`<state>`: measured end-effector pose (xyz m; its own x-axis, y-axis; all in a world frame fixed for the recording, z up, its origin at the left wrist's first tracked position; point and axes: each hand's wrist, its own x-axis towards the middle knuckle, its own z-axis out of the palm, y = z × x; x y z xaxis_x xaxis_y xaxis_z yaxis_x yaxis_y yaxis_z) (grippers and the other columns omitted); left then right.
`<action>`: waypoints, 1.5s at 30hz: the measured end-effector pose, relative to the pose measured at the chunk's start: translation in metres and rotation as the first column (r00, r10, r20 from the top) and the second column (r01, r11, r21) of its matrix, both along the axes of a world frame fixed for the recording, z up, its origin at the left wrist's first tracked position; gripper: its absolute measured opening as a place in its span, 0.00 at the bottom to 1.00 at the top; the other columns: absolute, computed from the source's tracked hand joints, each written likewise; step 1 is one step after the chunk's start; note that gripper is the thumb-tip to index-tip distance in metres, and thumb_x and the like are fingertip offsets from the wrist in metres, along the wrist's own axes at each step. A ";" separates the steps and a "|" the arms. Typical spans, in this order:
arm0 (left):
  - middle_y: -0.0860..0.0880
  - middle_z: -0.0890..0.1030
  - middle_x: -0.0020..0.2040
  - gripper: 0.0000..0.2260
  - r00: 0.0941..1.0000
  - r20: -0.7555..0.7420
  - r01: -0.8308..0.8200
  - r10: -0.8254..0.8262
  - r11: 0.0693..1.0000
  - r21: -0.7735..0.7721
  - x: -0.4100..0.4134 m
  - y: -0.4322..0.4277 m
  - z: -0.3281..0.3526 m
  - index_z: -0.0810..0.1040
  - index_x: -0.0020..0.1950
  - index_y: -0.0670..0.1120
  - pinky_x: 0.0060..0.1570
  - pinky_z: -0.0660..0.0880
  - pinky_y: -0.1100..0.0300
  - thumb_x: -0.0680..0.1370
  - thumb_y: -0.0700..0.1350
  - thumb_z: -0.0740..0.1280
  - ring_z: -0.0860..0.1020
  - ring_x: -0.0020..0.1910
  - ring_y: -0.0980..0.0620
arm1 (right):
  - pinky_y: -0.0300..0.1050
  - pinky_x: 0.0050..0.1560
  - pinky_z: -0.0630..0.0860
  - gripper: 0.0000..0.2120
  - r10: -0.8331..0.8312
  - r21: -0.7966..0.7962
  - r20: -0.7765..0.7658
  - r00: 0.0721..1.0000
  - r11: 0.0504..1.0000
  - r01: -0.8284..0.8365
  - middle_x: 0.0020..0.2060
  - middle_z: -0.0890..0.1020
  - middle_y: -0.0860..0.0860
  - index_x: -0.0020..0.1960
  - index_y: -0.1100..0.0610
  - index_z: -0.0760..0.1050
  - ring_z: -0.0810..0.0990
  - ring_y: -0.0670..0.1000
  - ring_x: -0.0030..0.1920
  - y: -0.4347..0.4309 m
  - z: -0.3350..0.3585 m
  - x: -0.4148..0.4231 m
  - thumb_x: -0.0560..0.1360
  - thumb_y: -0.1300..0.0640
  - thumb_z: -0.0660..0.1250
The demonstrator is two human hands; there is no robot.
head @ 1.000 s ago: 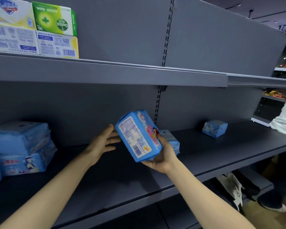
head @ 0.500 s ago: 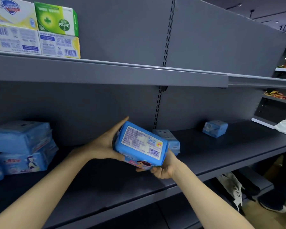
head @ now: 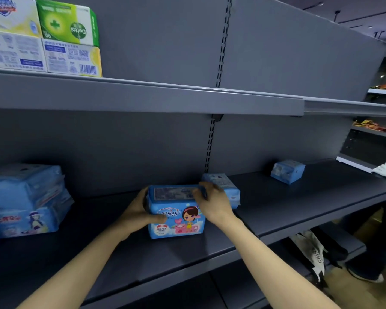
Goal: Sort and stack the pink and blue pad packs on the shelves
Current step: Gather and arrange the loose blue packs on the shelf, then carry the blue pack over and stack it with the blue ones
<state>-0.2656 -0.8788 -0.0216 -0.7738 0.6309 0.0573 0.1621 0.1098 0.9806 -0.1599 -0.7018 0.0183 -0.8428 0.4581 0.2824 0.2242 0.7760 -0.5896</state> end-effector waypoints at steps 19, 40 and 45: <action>0.56 0.77 0.55 0.31 0.987 -0.053 -0.151 0.154 0.987 0.061 0.021 0.002 -0.023 0.57 0.74 0.55 0.44 0.74 0.70 0.76 0.38 0.66 0.77 0.52 0.60 | 0.44 0.69 0.62 0.30 0.244 0.171 0.127 0.962 0.949 -0.263 0.74 0.59 0.53 0.72 0.55 0.63 0.57 0.50 0.74 -0.005 -0.015 -0.005 0.72 0.54 0.68; 0.54 0.78 0.53 0.18 0.851 -0.079 -0.503 0.519 0.849 0.164 0.086 -0.132 0.014 0.66 0.64 0.51 0.42 0.76 0.70 0.78 0.37 0.63 0.80 0.45 0.66 | 0.42 0.57 0.73 0.26 0.605 0.189 0.077 0.793 0.772 -0.607 0.63 0.75 0.48 0.65 0.53 0.72 0.76 0.50 0.58 -0.122 0.030 -0.010 0.69 0.53 0.71; 0.53 0.79 0.53 0.18 0.773 -0.107 -0.607 0.625 0.778 0.164 0.112 -0.198 0.025 0.67 0.66 0.48 0.42 0.77 0.67 0.78 0.38 0.64 0.81 0.46 0.63 | 0.40 0.56 0.72 0.25 0.717 0.193 0.047 0.696 0.677 -0.710 0.62 0.76 0.48 0.64 0.53 0.74 0.76 0.50 0.59 -0.187 0.042 -0.010 0.68 0.55 0.72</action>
<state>-0.1533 -1.0767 0.0037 -0.9700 0.0032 0.2429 0.2414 0.1263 0.9622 -0.1702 -0.8883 0.0601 -0.8820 -0.3412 0.3251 -0.4576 0.7849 -0.4178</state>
